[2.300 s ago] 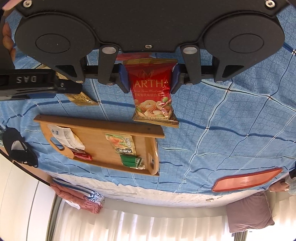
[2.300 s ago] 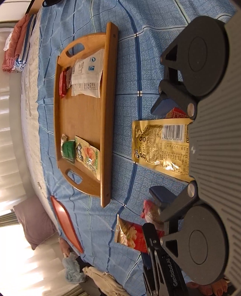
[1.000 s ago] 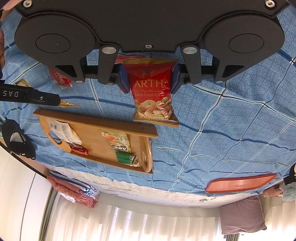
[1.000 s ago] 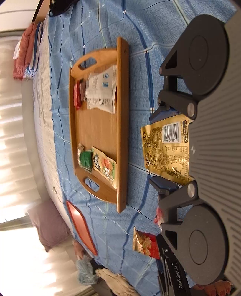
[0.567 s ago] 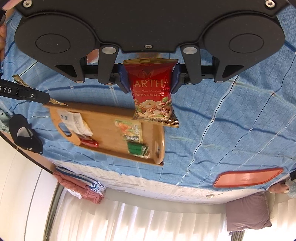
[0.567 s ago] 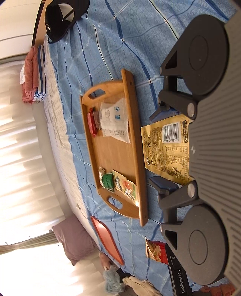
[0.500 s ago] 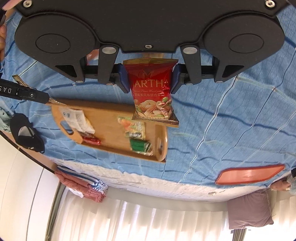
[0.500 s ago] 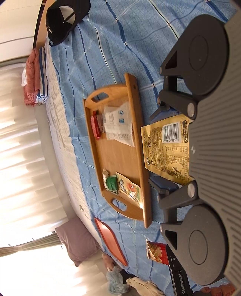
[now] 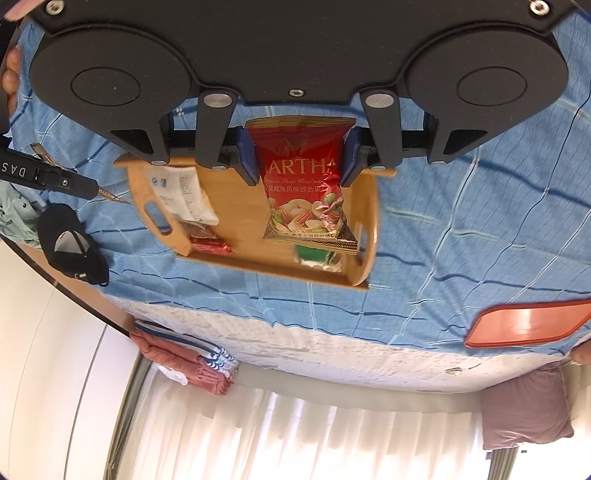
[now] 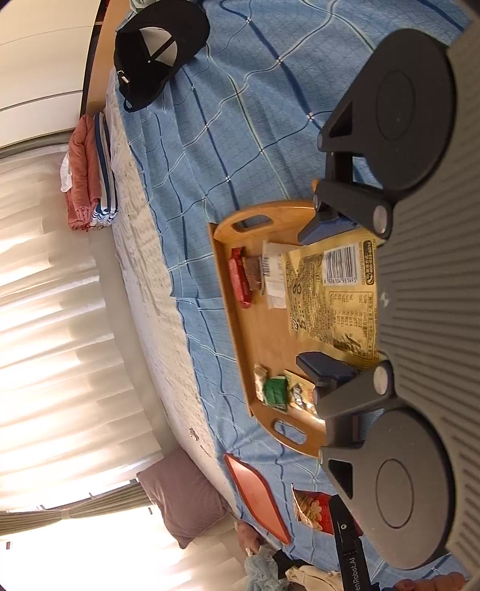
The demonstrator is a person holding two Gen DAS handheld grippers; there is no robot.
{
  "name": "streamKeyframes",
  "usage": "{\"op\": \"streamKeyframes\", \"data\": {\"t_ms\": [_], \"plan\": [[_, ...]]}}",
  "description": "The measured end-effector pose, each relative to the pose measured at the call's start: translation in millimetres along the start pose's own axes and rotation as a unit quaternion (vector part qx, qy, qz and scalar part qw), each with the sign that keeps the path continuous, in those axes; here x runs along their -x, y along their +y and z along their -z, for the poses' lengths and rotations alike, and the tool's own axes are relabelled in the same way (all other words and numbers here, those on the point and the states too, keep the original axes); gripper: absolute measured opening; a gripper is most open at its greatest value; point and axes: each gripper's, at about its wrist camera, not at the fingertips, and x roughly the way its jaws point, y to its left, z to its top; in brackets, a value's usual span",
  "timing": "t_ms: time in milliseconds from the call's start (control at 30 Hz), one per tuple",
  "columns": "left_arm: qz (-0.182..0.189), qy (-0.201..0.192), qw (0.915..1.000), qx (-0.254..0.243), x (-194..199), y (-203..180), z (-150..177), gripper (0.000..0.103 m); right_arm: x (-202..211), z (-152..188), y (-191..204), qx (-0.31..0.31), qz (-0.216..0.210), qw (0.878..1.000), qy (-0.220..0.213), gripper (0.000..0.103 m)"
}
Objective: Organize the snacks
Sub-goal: 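Carry the red chip bag with the left gripper while the right gripper carries the gold packet to the tray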
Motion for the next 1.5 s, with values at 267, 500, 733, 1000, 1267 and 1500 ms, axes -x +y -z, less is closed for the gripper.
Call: {"op": "streamKeyframes", "data": {"t_ms": [267,500,733,1000,1267,1500], "plan": [[0.020,0.029,0.9992,0.021,-32.9,4.2,-30.7,0.044,-19.3,-24.2,-0.2,-0.004,0.002,1.000,-0.001,0.066],[0.019,0.050,0.9980,0.033,-69.6,13.7,-50.4,0.044,-46.3,-40.8,2.6,0.003,0.006,1.000,0.006,0.066],[0.002,0.081,0.9964,0.022,-112.3,17.7,-48.2,0.045,-77.0,-43.1,-6.6,-0.003,0.011,1.000,0.025,0.066],[-0.020,0.098,0.9949,0.014,-146.7,23.2,-42.7,0.045,-109.8,-36.0,-10.3,-0.011,0.020,0.999,0.044,0.066],[-0.021,0.106,0.9941,0.012,-160.9,28.2,-39.3,0.045,-132.8,-34.1,-31.3,-0.043,0.030,0.997,0.054,0.066],[-0.020,0.112,0.9934,0.014,-169.9,30.0,-36.6,0.045,-143.8,-28.6,-32.6,-0.047,0.016,0.997,0.056,0.066]]}}
